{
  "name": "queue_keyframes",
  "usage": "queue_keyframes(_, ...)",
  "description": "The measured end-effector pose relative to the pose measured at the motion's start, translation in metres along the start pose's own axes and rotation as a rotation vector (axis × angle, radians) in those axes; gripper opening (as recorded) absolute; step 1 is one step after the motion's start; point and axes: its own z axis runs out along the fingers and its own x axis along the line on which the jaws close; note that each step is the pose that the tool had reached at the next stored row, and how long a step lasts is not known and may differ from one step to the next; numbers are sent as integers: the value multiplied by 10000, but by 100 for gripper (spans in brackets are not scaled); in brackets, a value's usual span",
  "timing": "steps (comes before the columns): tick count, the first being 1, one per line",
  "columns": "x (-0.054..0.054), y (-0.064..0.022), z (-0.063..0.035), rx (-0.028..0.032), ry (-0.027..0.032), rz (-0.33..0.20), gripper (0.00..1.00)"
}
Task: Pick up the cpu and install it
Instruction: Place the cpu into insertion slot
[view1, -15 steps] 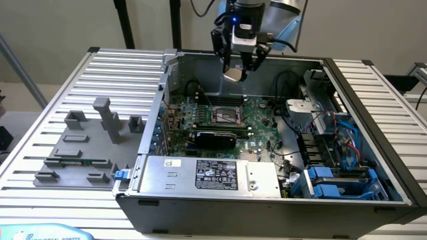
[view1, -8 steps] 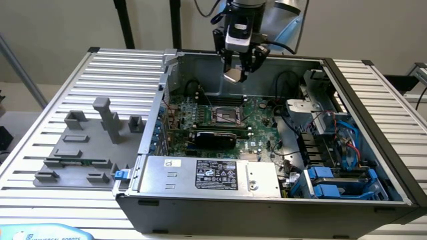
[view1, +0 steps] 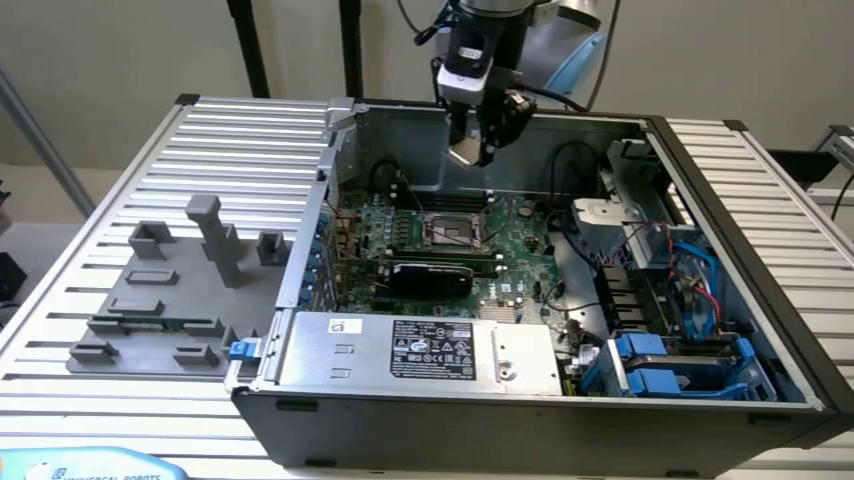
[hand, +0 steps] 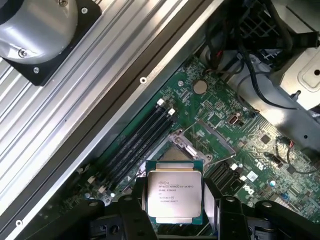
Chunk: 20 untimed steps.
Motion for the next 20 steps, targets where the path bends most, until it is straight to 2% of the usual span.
queue_keyframes(20,-1,-1,41,-61,-145,3631,55)
